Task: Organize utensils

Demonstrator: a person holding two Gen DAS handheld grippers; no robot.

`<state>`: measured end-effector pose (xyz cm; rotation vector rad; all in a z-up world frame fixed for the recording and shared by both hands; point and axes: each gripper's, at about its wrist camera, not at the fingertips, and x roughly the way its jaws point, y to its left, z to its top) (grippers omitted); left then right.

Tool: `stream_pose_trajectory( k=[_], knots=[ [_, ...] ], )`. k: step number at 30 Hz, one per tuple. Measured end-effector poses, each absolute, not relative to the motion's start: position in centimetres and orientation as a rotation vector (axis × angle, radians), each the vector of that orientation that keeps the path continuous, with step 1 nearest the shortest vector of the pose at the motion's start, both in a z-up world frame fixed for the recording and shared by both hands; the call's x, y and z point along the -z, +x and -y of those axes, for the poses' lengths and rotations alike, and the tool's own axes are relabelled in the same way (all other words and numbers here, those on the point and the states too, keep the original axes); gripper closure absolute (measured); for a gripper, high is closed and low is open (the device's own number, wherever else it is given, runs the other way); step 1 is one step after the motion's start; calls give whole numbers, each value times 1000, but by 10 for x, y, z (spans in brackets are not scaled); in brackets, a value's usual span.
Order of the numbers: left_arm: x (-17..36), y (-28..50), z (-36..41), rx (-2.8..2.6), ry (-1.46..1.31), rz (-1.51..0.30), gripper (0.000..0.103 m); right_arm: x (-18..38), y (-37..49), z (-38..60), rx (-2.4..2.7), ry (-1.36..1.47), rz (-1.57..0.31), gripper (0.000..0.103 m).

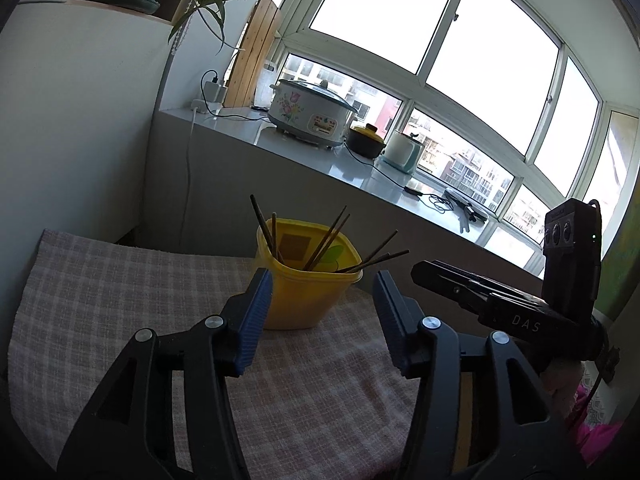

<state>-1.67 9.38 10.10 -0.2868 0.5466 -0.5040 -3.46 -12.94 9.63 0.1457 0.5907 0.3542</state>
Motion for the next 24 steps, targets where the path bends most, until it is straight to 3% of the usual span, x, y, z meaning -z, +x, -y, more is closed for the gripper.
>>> stream_pose_trajectory(
  k=[10, 21, 24],
  knots=[
    [-86, -35, -102, 431, -278, -590, 16, -81, -61, 121, -421, 168, -578, 9],
    [-79, -41, -107, 318, -250, -616, 10, -72, -69, 127, -392, 187, -599, 8],
    [-78, -42, -108, 311, -252, -618, 3, -72, -69, 129, -386, 189, -601, 8]
  ],
)
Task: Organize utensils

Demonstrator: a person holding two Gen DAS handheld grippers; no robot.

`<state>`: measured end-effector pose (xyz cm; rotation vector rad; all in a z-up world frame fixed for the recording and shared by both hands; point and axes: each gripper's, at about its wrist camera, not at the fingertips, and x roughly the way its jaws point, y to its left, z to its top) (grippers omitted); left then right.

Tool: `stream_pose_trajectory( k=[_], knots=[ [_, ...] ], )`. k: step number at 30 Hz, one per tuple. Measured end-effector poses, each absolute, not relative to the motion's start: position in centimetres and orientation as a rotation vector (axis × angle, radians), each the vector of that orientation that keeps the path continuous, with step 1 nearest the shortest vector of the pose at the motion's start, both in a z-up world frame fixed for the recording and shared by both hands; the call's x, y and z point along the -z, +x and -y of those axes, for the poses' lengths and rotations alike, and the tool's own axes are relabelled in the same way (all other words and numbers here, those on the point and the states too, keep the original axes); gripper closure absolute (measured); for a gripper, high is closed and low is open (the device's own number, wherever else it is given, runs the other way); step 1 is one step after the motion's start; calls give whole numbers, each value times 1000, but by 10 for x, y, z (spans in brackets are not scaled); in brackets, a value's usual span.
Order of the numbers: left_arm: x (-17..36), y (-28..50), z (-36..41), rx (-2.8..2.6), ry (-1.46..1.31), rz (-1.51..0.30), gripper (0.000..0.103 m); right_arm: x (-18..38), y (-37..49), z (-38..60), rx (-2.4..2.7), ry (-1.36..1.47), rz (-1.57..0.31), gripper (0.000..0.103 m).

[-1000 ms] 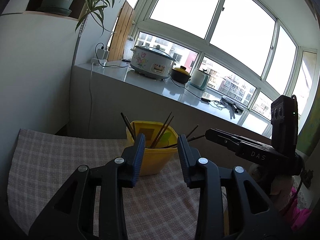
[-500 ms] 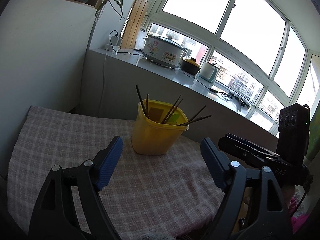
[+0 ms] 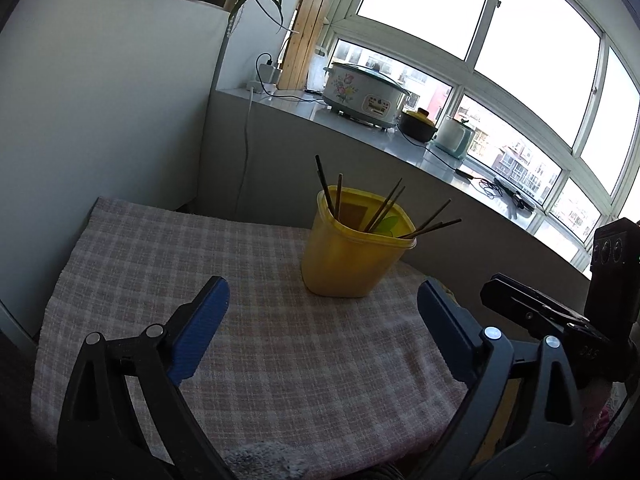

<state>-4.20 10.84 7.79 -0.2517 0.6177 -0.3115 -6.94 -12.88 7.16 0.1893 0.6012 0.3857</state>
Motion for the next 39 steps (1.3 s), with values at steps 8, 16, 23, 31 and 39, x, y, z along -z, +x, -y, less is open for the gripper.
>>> stream_pose_trajectory(
  k=[8, 16, 23, 31, 39],
  knots=[
    [-78, -42, -102, 269, -195, -617, 0, -67, -66, 135, -375, 219, -612, 8],
    [-74, -39, -99, 230, -162, -629, 0, -65, -62, 136, -361, 222, -621, 8],
    [-72, -36, -102, 221, -172, -635, 0, -64, -60, 136, -348, 218, -622, 8],
    [-72, -34, -104, 214, -177, -636, 0, -62, -58, 133, -343, 204, -631, 8],
    [-73, -34, -104, 214, -175, -634, 0, -63, -59, 134, -339, 203, -632, 8]
  ],
)
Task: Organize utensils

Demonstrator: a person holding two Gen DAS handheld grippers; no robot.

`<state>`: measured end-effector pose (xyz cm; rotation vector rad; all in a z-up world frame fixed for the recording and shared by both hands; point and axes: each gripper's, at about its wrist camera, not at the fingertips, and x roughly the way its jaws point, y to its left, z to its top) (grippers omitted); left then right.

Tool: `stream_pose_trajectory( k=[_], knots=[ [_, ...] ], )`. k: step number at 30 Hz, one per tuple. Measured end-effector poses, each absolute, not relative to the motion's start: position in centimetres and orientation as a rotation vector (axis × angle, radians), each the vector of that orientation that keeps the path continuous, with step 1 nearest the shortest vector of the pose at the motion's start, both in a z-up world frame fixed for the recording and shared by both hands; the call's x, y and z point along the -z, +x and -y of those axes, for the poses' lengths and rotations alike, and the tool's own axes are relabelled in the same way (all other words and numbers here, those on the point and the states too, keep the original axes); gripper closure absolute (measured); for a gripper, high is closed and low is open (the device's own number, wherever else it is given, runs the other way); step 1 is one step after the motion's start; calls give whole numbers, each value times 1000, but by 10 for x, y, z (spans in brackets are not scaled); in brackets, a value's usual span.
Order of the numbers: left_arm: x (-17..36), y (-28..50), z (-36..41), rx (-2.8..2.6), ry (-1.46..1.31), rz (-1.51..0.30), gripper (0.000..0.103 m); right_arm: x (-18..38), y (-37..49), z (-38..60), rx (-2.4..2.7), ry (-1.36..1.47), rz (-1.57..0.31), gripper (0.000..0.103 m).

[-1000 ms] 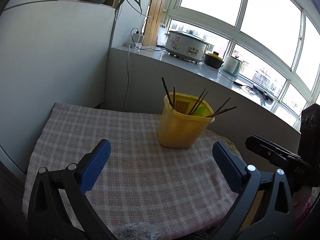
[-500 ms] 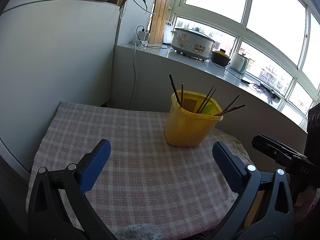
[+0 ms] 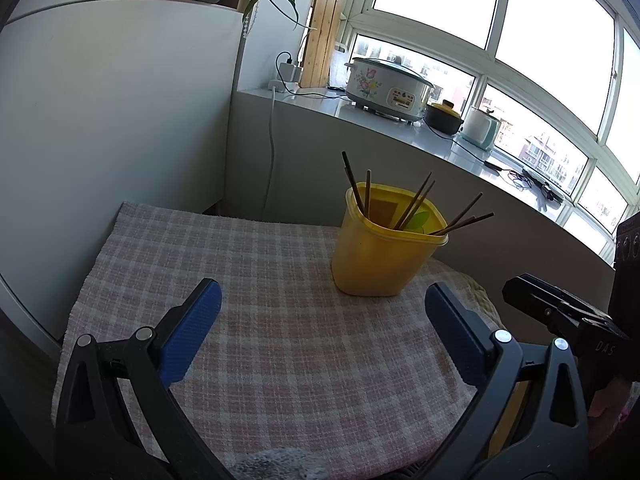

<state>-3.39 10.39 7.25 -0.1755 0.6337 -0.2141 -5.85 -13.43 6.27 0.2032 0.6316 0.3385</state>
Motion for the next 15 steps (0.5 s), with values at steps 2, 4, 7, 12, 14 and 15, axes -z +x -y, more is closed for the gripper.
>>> stream_pose_trajectory(
  k=[2, 4, 7, 12, 14, 15],
  knots=[
    [-73, -34, -104, 213, -173, -633, 0, -63, -59, 135, -339, 205, -631, 8],
    [-73, -34, -103, 208, -173, -632, 0, -62, -59, 135, -338, 209, -633, 8],
    [-73, -34, -103, 207, -174, -632, 0, -61, -59, 135, -339, 208, -636, 8],
    [-73, -34, -102, 203, -176, -633, 0, -61, -58, 135, -339, 208, -638, 8],
    [-73, -33, -102, 203, -174, -632, 0, -61, -58, 135, -341, 208, -640, 8],
    [-73, -34, -102, 202, -174, -633, 0, -60, -59, 135, -341, 208, -640, 8]
  ],
)
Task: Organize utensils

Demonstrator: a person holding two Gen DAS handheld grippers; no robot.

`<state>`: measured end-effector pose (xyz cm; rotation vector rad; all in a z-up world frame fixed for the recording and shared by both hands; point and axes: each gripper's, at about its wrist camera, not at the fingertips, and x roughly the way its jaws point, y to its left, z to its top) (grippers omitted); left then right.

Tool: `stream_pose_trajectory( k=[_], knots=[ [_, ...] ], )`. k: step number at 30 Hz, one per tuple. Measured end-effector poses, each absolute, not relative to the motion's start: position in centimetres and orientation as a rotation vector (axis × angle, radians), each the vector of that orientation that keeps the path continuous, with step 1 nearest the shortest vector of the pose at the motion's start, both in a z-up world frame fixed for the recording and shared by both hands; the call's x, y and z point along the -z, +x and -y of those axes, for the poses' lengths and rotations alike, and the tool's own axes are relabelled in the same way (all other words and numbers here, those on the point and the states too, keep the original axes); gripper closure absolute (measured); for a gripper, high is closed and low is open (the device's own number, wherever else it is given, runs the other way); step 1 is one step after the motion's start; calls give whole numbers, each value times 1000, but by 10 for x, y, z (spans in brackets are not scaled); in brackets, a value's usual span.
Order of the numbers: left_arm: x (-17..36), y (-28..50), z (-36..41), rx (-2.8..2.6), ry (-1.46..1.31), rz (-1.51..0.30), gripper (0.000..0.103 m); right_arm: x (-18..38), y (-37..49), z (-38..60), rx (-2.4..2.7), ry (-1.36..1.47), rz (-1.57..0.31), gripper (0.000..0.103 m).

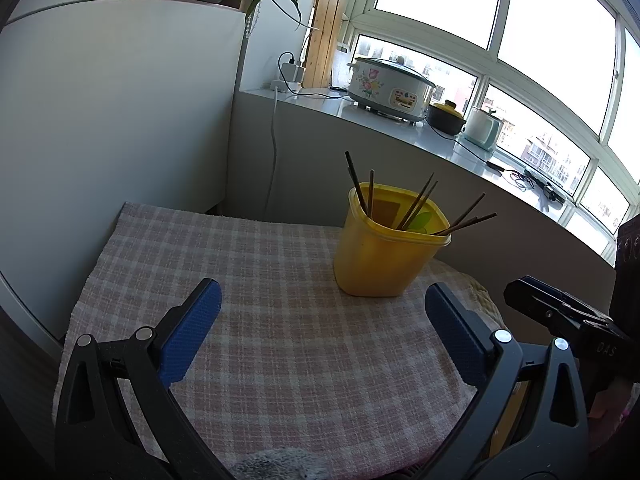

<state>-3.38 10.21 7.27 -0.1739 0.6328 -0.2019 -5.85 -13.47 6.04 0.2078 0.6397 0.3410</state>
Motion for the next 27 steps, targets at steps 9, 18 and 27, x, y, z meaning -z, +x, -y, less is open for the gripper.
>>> stream_pose_trajectory(
  k=[9, 18, 27],
  knots=[
    [-73, -33, -102, 198, -171, -633, 0, -60, -58, 134, -344, 208, -642, 8],
    [-69, -34, -103, 193, -170, -635, 0, -60, -58, 133, -341, 210, -645, 8],
    [-67, -37, -102, 177, -165, -621, 0, -59, -57, 134, -339, 211, -650, 8]
  ],
)
